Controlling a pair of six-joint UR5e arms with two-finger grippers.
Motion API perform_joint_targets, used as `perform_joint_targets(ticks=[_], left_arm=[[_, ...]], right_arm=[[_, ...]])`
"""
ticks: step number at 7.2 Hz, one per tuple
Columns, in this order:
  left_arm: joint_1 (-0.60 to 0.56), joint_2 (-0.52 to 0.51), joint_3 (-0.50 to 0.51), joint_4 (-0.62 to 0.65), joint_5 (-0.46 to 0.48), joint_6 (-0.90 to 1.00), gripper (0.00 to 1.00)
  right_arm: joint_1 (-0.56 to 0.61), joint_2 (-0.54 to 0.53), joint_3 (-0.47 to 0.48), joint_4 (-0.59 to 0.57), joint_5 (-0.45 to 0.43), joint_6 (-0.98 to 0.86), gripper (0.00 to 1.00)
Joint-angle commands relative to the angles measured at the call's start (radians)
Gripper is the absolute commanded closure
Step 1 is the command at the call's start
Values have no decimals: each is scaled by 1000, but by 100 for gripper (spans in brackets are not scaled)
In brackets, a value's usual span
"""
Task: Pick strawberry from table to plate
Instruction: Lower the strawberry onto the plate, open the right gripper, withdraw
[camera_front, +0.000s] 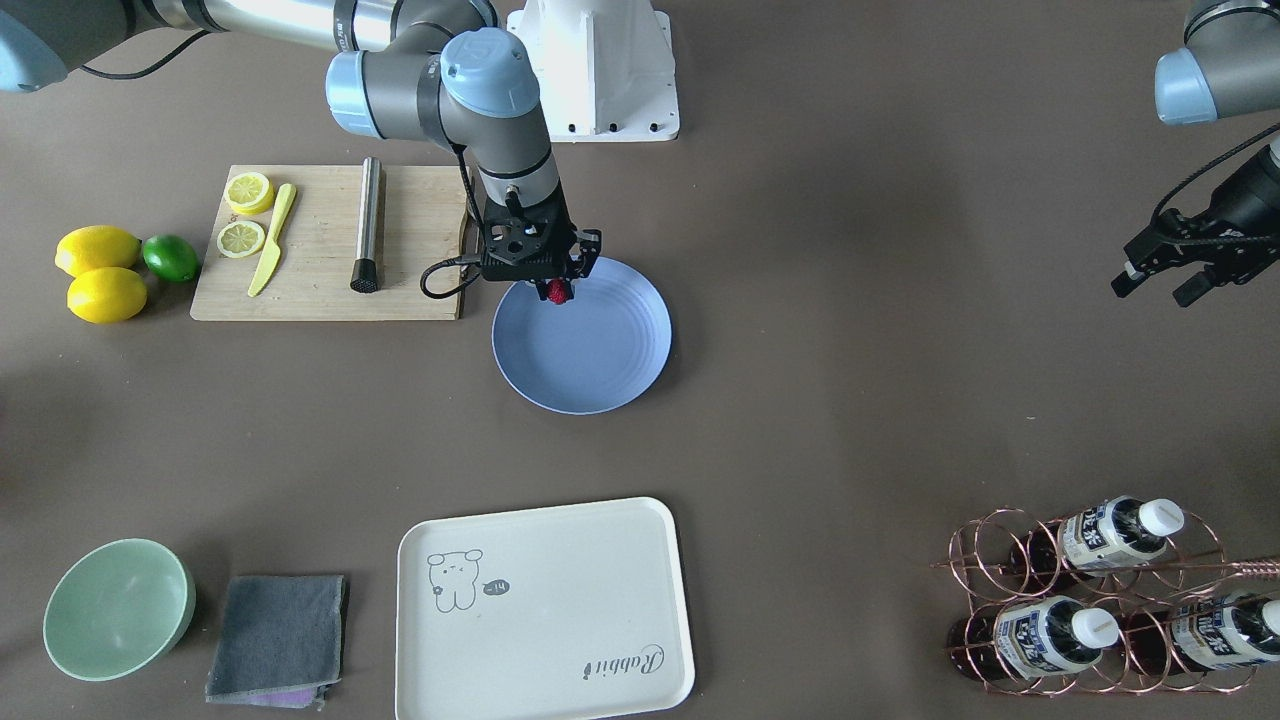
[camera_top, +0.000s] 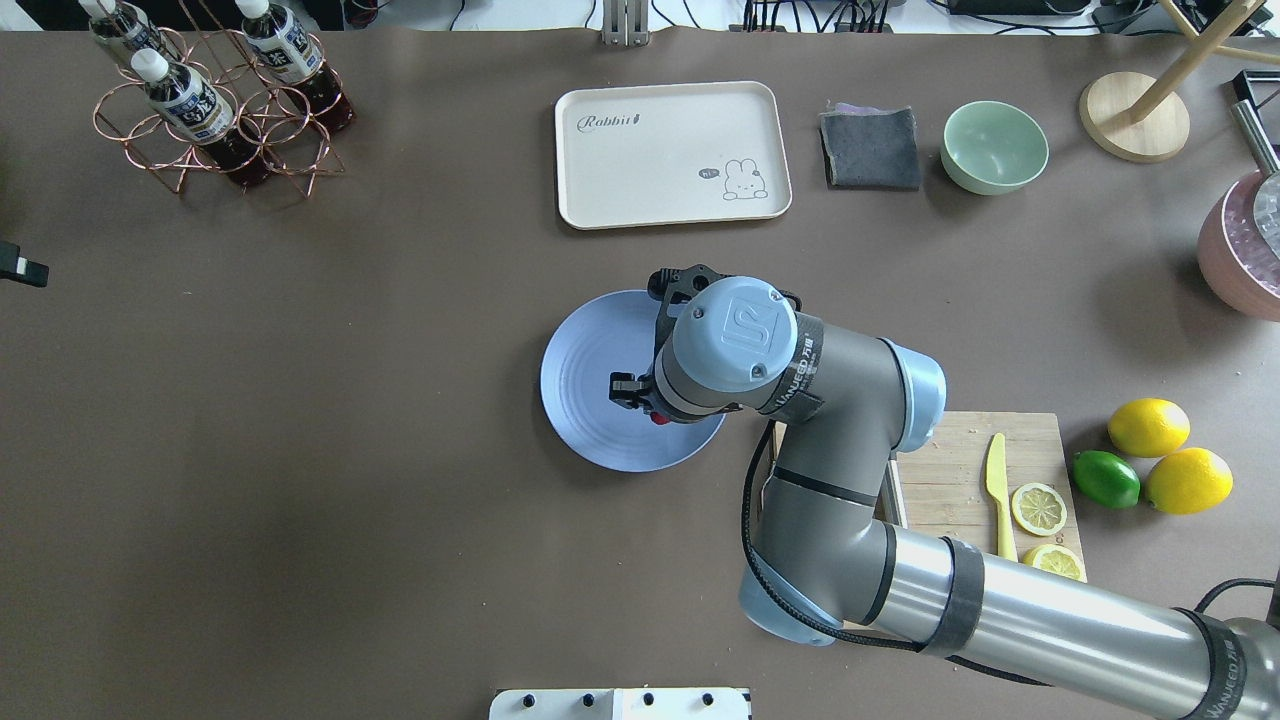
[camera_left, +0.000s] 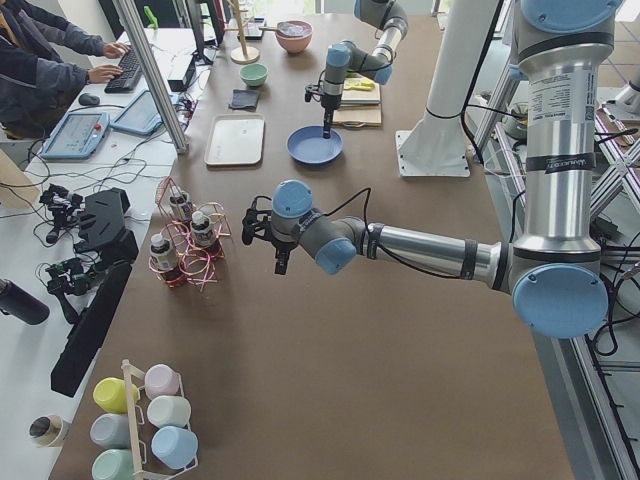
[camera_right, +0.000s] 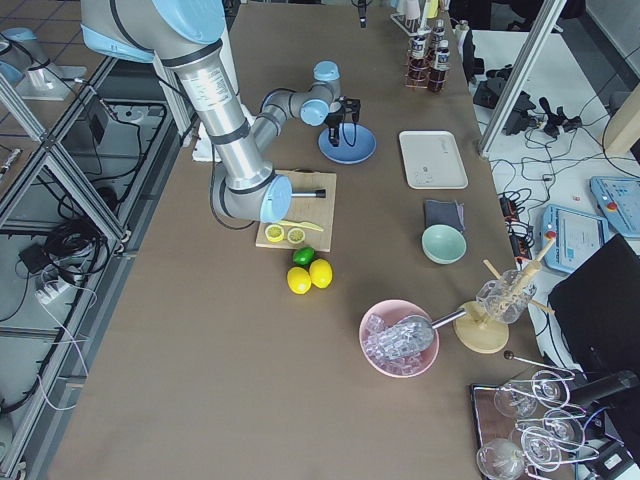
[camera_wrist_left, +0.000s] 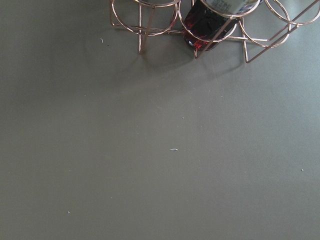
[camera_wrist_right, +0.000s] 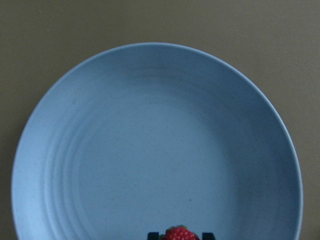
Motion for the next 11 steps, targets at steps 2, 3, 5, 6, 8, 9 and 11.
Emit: perform_joint_targets(ticks=[2, 3, 5, 6, 8, 9, 11], left_arm=[[1, 12, -3, -2, 5, 0, 9], [0, 12, -3, -2, 7, 0, 9], [1, 12, -3, -2, 7, 0, 9], [1, 12, -1, -2, 7, 0, 9], [1, 9, -4, 0, 1, -11, 8], [3, 0, -3, 20, 1, -11, 8], [-37, -5, -4, 89, 13, 75, 9]], right_arm=[[21, 42, -114, 78, -2, -2, 100], [23, 48, -128, 80, 0, 2, 100], [21, 51, -128, 80, 0, 5, 2], [21, 49, -128, 80, 0, 4, 0], [42, 54, -117, 78, 12, 1, 0], [103, 30, -75, 59, 83, -8, 0], [302, -61, 76, -105, 206, -214, 0]])
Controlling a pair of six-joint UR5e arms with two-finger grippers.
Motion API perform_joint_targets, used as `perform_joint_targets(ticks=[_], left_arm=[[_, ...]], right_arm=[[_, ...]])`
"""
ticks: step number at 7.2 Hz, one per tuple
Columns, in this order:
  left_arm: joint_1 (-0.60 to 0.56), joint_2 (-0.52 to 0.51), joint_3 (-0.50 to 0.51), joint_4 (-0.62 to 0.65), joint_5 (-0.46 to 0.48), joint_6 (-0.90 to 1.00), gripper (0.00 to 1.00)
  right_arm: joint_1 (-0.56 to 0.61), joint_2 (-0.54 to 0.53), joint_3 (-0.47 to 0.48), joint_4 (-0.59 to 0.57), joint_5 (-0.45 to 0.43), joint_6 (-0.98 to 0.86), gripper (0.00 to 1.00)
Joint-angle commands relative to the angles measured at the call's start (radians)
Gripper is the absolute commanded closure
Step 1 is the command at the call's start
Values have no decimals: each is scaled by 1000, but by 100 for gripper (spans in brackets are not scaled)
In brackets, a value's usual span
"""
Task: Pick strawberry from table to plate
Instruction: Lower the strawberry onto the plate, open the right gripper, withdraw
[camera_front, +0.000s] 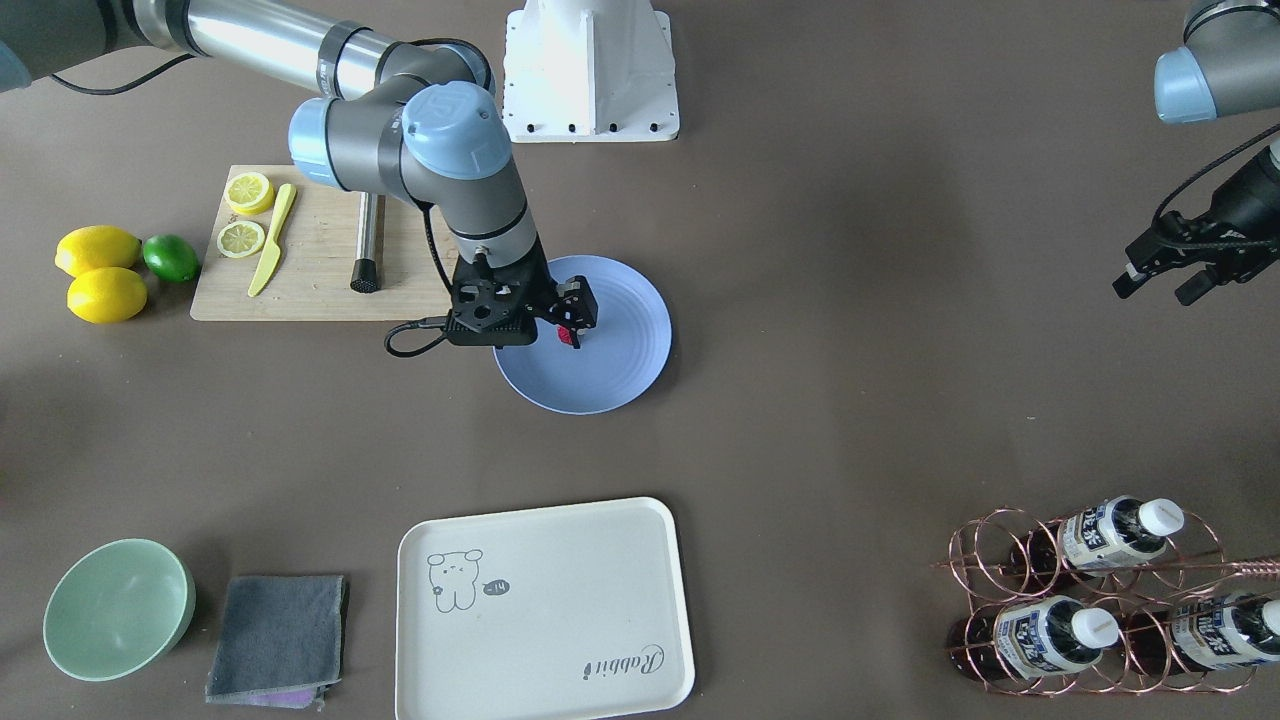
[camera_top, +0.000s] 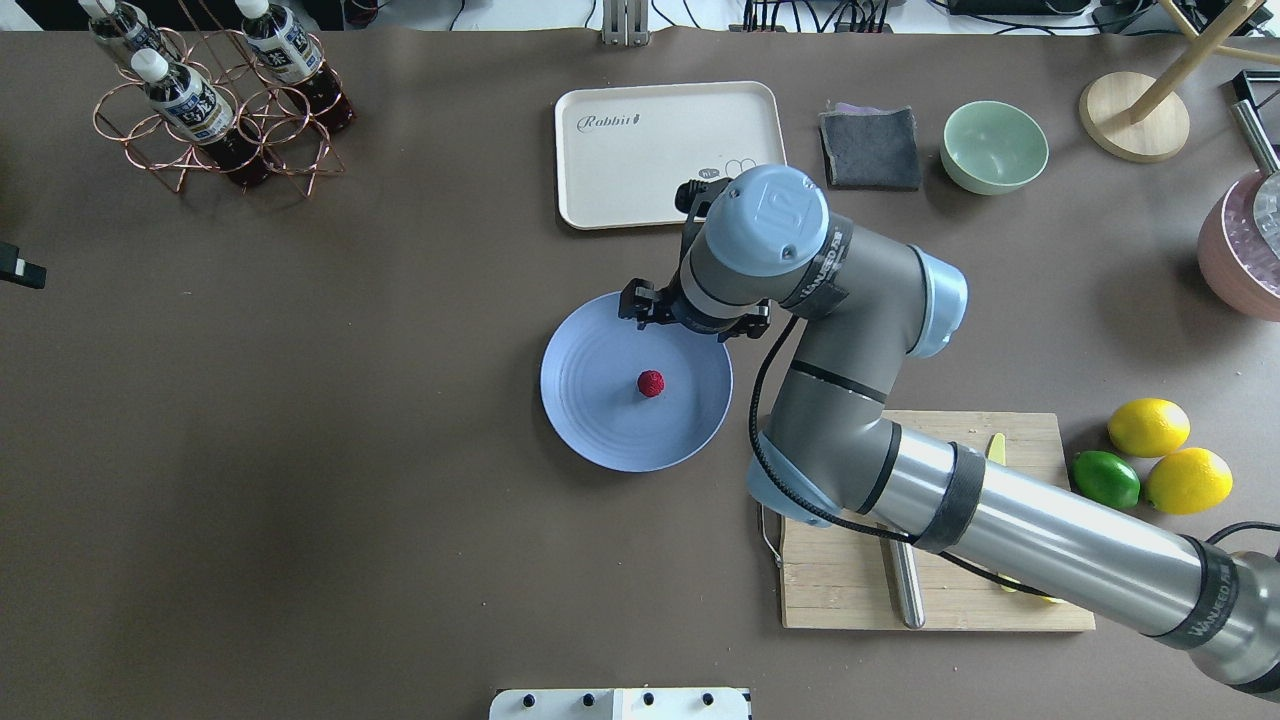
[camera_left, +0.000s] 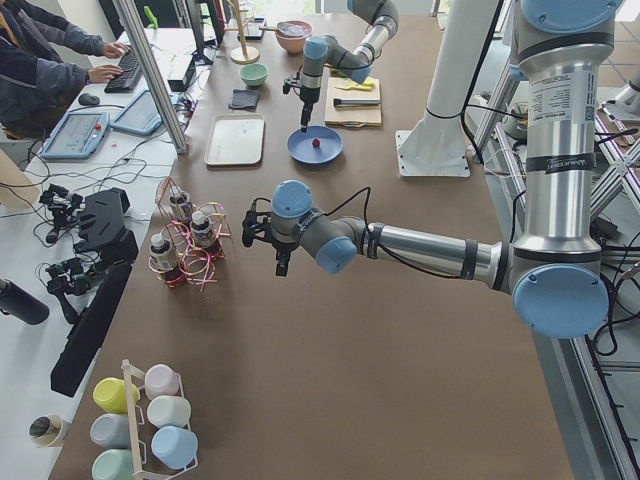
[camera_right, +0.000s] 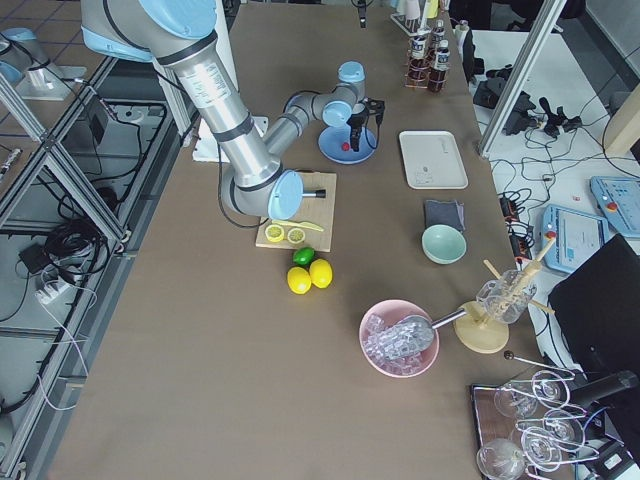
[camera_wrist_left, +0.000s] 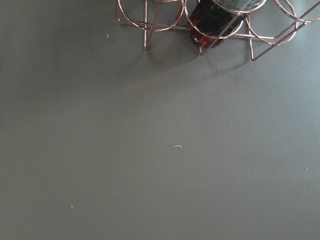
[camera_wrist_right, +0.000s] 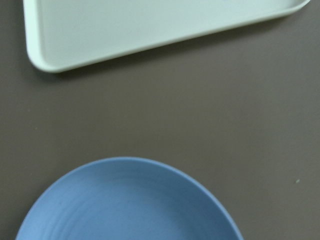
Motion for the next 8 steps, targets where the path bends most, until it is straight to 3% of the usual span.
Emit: perform_joint_targets(ticks=[1, 3, 5, 6, 8], left_arm=[[-72, -3, -10, 100, 5, 130, 9], [-214, -4, -22, 283, -3, 393, 9], [-272, 0, -146, 498, -6, 525, 4], [-284, 8, -168, 528, -6, 531, 3], [-287, 17, -127, 530, -3, 609, 3]], right_arm=[[243, -116, 172, -212, 123, -382, 0], [489, -252, 171, -255, 260, -787, 0], [688, -343, 69, -255, 400, -1076, 0], [785, -374, -9, -255, 483, -1233, 0], [908, -475, -33, -258, 503, -1404, 0]])
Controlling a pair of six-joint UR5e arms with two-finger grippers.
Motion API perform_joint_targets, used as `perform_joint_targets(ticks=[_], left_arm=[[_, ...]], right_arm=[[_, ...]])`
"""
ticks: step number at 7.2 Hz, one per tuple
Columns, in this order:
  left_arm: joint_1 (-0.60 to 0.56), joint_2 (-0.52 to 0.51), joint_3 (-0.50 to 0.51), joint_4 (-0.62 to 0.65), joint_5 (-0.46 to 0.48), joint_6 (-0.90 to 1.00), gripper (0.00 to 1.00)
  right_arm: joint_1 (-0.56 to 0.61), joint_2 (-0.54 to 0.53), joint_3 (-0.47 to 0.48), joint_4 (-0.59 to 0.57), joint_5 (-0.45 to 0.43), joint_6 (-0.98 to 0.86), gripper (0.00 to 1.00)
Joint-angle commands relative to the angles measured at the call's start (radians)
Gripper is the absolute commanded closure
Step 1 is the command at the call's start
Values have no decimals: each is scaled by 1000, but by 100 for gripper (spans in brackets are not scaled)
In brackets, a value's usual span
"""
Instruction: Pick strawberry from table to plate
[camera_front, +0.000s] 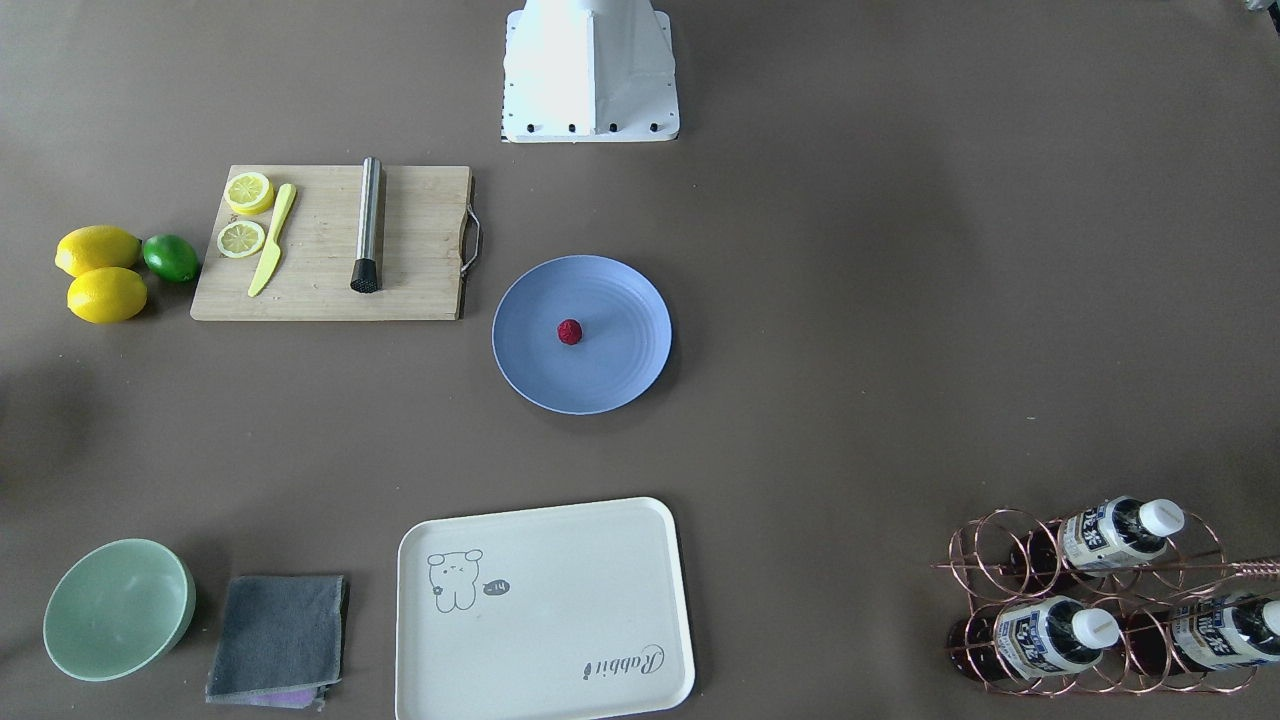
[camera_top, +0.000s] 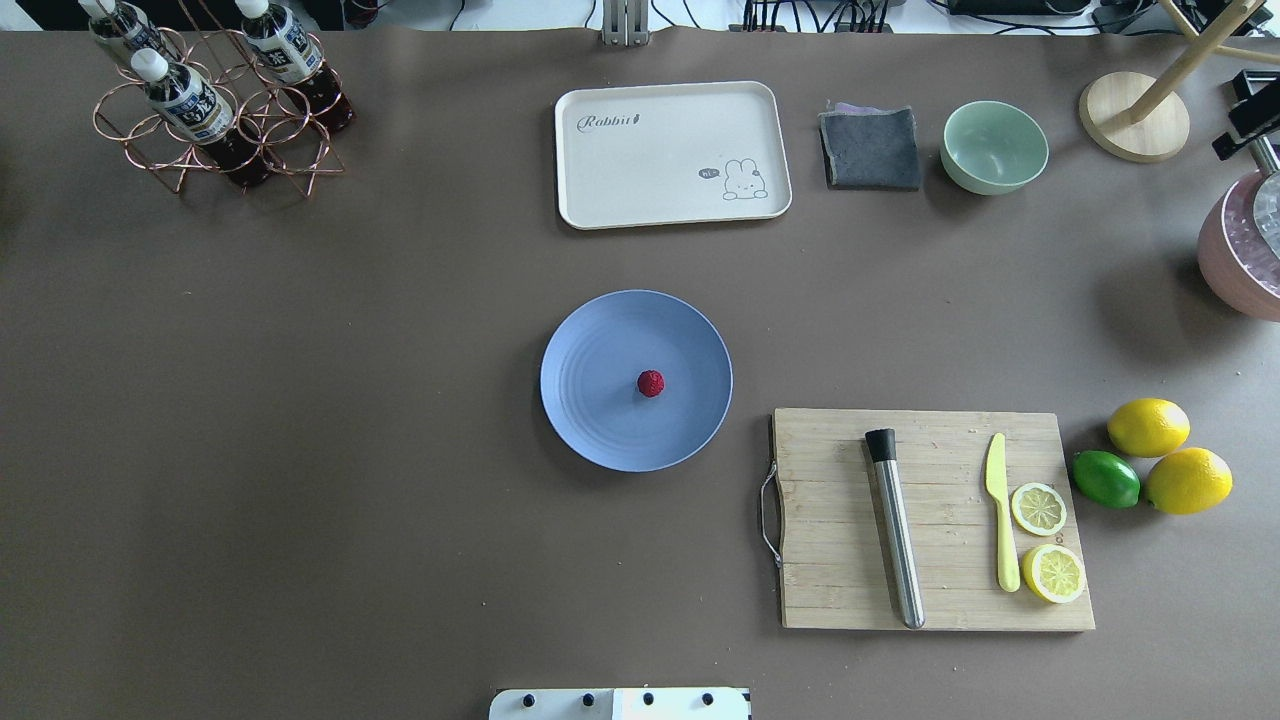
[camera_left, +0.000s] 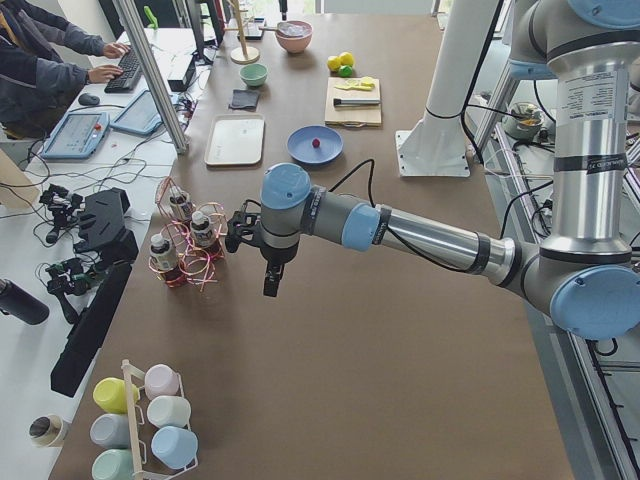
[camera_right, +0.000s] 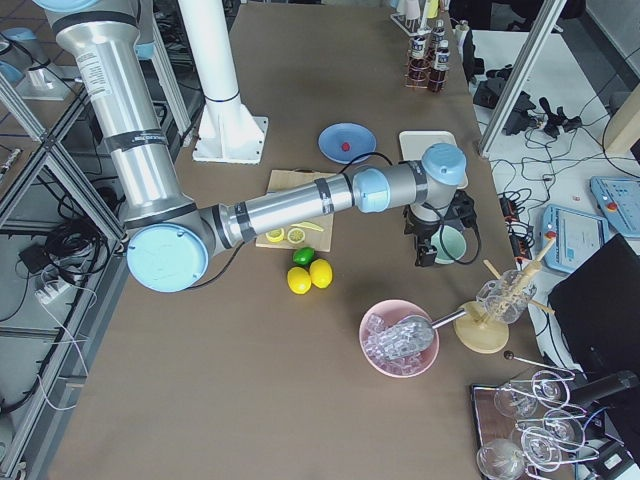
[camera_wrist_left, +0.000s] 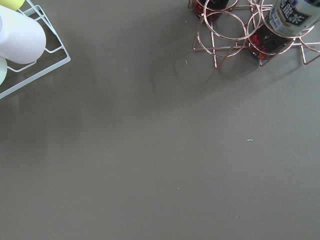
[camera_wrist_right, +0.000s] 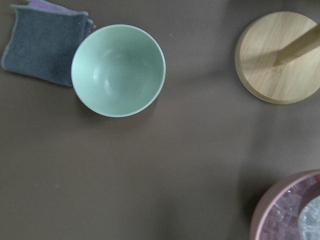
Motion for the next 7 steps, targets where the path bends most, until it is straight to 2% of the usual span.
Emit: perform_joint_targets(ticks=[1, 5, 7], left_arm=[[-20, 4, 24, 10, -3, 81, 3], [-27, 41, -2, 7, -7, 83, 3], [-28, 47, -10, -2, -4, 85, 3]], right_arm=[[116, -78, -19, -1, 13, -117, 0], [129, -112, 2, -1, -11, -117, 0], [129, -103, 2, -3, -65, -115, 0]])
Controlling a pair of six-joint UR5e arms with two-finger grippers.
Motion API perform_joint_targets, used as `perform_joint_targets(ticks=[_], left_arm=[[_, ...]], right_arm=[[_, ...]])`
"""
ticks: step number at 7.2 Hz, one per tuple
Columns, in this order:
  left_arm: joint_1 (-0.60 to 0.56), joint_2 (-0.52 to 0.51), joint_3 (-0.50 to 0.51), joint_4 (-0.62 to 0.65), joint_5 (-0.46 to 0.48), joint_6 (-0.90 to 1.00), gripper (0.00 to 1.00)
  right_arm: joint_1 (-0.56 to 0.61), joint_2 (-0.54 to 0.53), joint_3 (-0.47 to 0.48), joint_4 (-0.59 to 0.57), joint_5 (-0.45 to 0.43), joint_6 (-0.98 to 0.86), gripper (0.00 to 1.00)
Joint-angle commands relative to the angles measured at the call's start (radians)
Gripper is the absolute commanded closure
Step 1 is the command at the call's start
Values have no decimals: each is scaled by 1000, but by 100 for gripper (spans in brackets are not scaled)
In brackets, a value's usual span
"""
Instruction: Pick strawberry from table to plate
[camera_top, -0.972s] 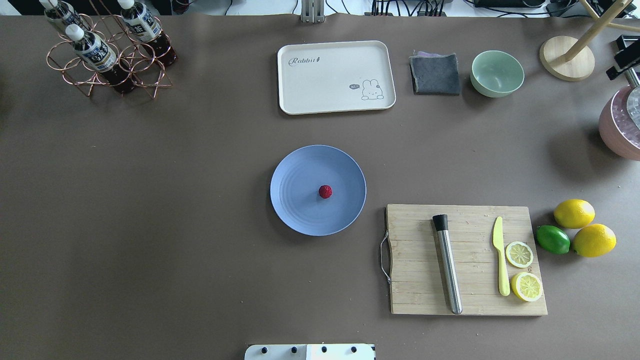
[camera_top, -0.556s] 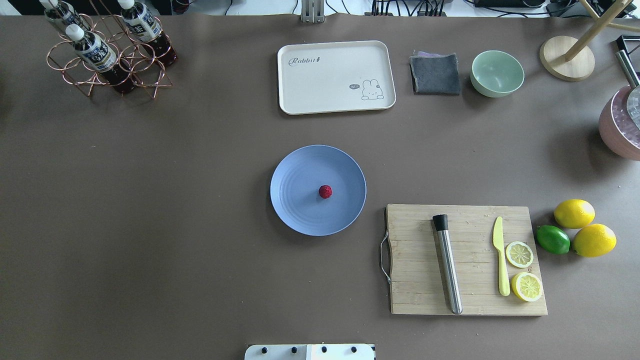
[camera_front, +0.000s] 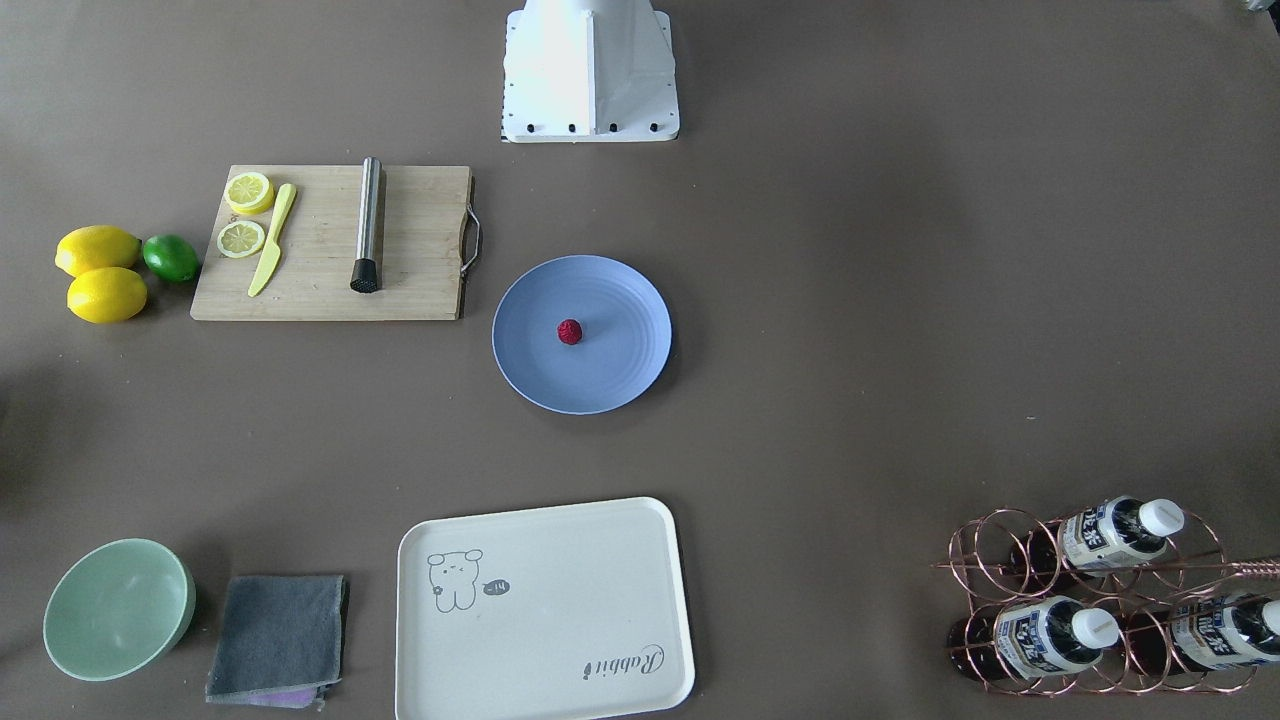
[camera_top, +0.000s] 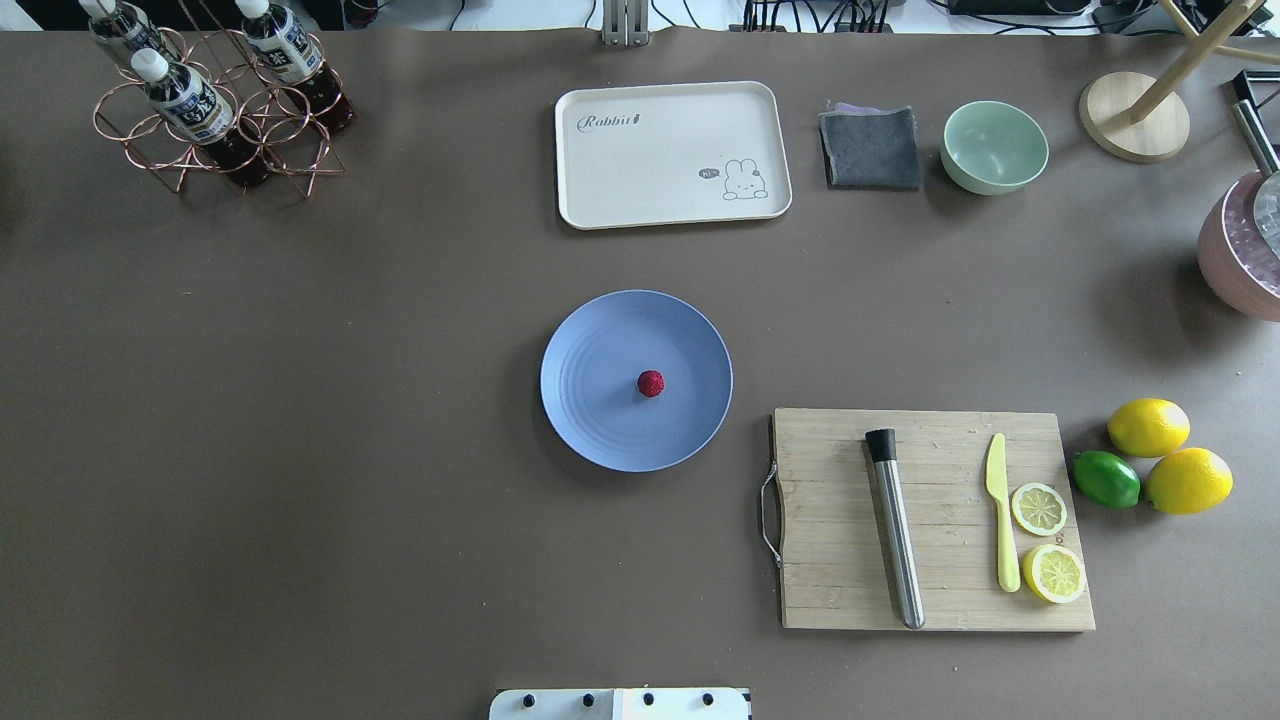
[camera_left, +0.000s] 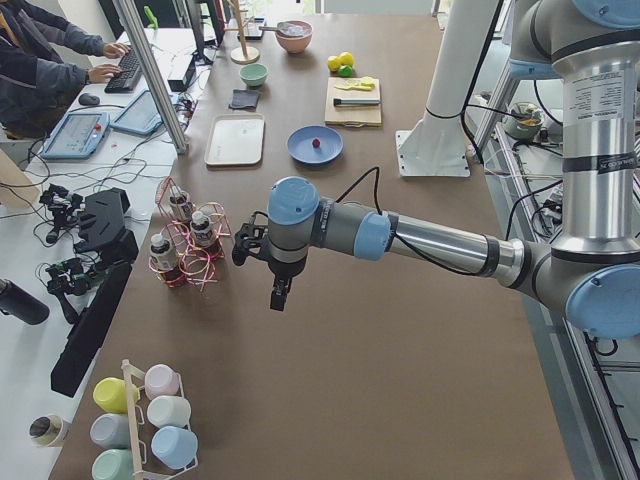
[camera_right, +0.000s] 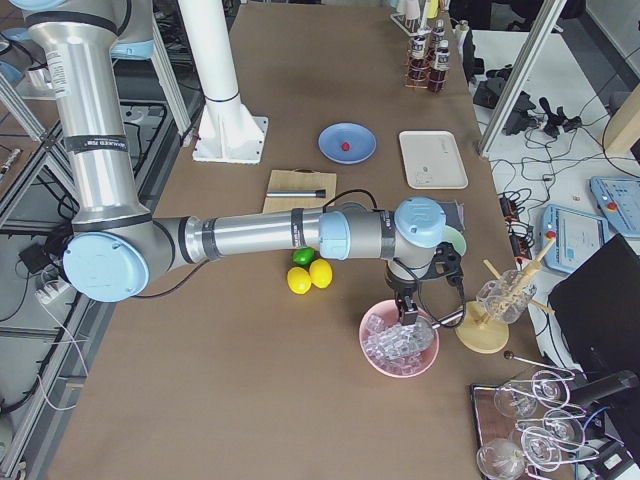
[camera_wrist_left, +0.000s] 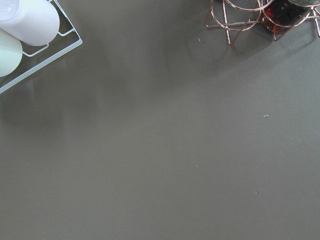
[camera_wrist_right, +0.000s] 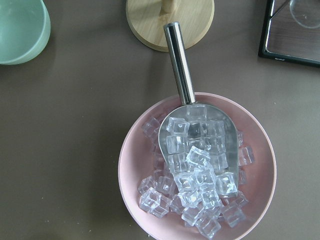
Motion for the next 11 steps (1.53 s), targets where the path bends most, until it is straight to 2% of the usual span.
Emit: perform_joint_targets(ticks=[1, 3, 6, 9, 11], left_arm=[[-33, 14, -22, -5, 4, 1, 3], [-39, 43, -16, -42, 10, 2, 3], [-38, 103, 31, -164, 8, 2, 3], [-33, 131, 12, -160, 1, -6, 3], [-32, 134, 28, -163, 10, 0, 3]], right_arm=[[-2, 6, 1, -1, -31, 1, 0], [-5, 8, 2, 1, -25, 2, 0], [-15, 15, 1, 1, -9, 16, 0], [-9, -18, 27, -5, -8, 16, 0], [-9, -40, 50, 5, -58, 1, 0]])
